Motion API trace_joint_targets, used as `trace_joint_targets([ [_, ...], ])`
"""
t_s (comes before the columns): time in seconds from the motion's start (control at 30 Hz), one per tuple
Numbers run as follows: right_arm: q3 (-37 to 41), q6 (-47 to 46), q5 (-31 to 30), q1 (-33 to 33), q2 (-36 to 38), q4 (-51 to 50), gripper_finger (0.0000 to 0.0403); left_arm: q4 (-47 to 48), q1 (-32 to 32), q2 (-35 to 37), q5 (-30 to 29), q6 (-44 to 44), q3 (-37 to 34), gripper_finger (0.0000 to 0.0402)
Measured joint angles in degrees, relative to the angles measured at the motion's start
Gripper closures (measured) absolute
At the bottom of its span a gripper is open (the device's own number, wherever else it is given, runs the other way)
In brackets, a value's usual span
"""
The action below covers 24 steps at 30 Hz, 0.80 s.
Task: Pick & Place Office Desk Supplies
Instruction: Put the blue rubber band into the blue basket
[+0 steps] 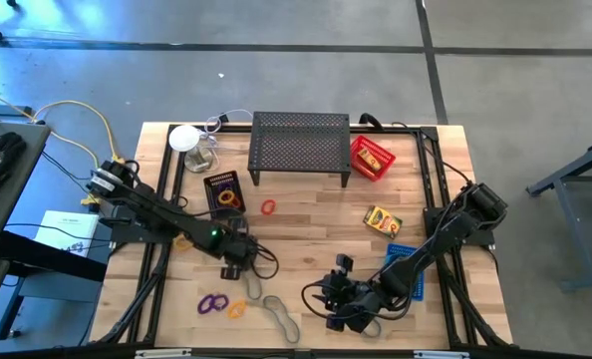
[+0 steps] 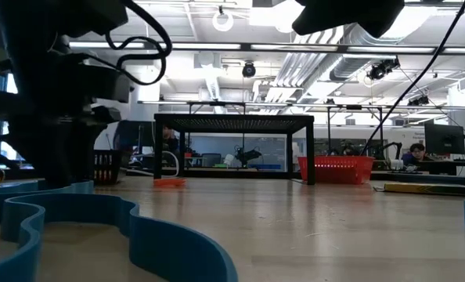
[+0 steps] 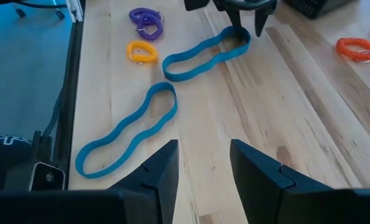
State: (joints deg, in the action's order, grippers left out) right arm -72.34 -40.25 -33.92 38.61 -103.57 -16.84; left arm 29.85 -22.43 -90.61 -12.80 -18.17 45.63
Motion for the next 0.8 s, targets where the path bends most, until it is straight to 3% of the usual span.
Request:
trace_joint_targets([
  [0.13,0.0,0.0,0.0,0.0,0.0,0.0,0.027,-0.5,0.9,0.0,2.0,0.1,0.0,0.0369],
  [0.2,0.0,0.0,0.0,0.0,0.0,0.0,0.027,-0.7,0.9,0.5,1.1,0.2,0.0,0.039],
  [0.57,0.0,0.0,-0.5,-1.5,0.0,0.0,0.027,-2.5,-3.9,5.3,-12.3,2.3,9.1,0.04],
  [0.67,0.0,0.0,-0.6,-2.9,0.0,0.5,0.027,-8.0,-6.0,5.4,-16.2,7.9,10.8,0.04],
  [0.8,0.0,0.0,-2.4,-4.9,0.0,1.9,0.027,-15.3,-7.8,5.4,-16.1,13.6,10.8,0.04],
])
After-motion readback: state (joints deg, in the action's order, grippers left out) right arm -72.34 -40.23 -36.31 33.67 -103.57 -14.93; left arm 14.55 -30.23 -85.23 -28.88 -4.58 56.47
